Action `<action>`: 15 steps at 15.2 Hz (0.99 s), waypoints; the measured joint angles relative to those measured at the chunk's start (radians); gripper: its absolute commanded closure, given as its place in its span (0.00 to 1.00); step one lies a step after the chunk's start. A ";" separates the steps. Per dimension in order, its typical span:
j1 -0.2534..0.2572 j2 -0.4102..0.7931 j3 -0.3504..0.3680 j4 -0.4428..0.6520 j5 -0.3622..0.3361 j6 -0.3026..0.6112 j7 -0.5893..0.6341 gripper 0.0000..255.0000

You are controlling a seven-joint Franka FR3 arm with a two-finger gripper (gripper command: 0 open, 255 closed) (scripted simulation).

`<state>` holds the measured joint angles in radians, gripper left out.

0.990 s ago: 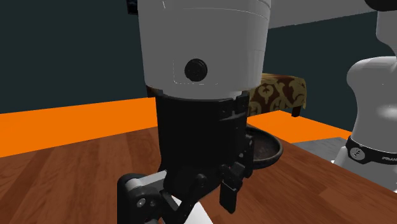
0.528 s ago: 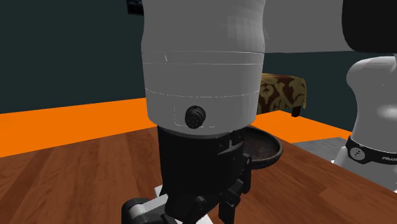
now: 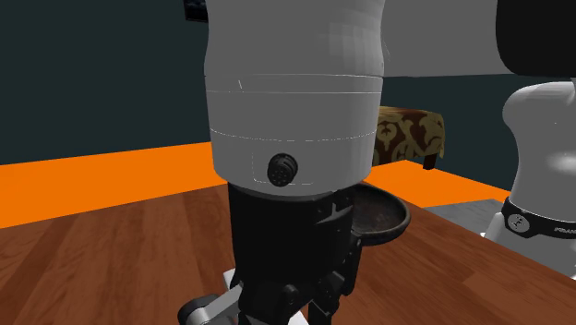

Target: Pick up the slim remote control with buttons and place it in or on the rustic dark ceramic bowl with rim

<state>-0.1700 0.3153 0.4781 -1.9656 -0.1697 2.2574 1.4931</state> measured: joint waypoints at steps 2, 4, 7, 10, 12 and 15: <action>0.000 0.000 0.000 0.000 0.000 0.000 0.000 1.00; 0.000 0.000 0.000 0.000 0.000 0.000 0.000 1.00; -0.001 -0.005 0.001 0.000 0.003 -0.005 -0.001 1.00; -0.003 -0.018 0.006 0.018 0.013 -0.034 -0.008 1.00; -0.008 -0.039 0.010 0.021 0.025 -0.055 -0.016 1.00; -0.011 -0.056 0.014 0.040 0.037 -0.089 -0.024 1.00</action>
<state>-0.1813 0.2595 0.4924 -1.9258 -0.1328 2.1681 1.4695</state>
